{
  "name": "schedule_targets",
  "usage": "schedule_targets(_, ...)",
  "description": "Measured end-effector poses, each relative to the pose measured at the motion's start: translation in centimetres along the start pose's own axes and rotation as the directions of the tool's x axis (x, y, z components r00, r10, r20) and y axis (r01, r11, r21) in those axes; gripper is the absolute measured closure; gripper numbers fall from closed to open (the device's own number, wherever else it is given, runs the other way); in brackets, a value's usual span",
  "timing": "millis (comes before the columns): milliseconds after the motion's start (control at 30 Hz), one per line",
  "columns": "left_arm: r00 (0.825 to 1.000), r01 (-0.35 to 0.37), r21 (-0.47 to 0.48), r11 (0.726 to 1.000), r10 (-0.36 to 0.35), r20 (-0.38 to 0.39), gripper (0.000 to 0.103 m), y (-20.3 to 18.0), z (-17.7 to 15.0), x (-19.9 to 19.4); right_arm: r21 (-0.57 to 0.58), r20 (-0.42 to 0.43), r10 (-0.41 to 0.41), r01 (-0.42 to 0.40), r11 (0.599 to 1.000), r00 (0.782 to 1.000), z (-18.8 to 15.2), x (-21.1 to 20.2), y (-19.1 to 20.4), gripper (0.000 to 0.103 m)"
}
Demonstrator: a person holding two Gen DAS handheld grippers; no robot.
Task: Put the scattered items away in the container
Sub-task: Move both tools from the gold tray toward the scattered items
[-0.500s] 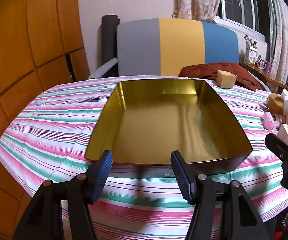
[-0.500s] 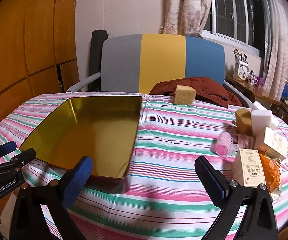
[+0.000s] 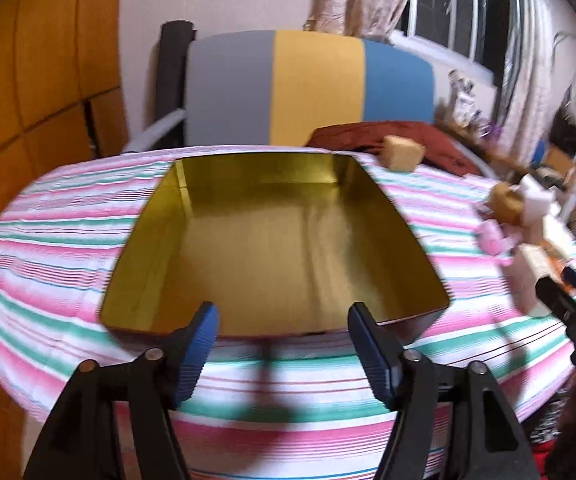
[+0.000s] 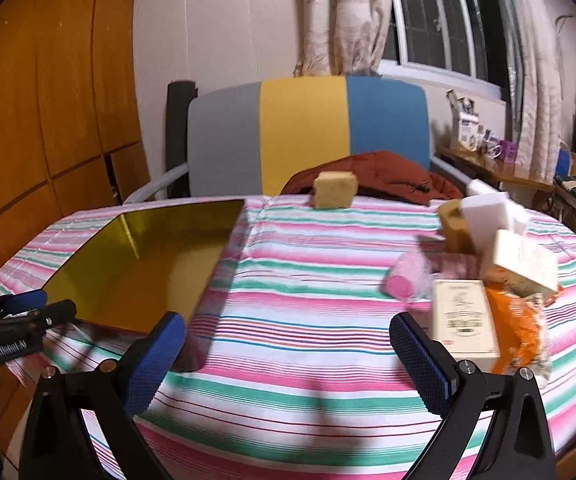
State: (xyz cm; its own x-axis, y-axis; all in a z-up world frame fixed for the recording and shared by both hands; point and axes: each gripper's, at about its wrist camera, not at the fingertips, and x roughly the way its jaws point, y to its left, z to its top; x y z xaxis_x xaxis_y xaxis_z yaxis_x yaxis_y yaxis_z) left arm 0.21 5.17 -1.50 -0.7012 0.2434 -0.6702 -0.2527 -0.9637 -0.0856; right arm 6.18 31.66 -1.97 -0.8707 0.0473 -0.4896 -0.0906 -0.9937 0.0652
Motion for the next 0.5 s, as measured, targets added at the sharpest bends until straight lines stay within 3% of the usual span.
schedule_targets(300,0.974,0.223,0.039,0.974,-0.222,-0.041,0.028,-3.3,1.6,1.1,0.171,0.013,-0.019,0.016,0.985,1.0,-1.8,-2.7,-8.2,0.0)
schedule_targets(500,0.958,0.281,0.103,0.954,-0.274,-0.08,0.028,-5.8,2.4,1.6,0.179,-0.032,-0.06,0.065,0.982,0.998,-2.5,-2.4,-10.4,0.0)
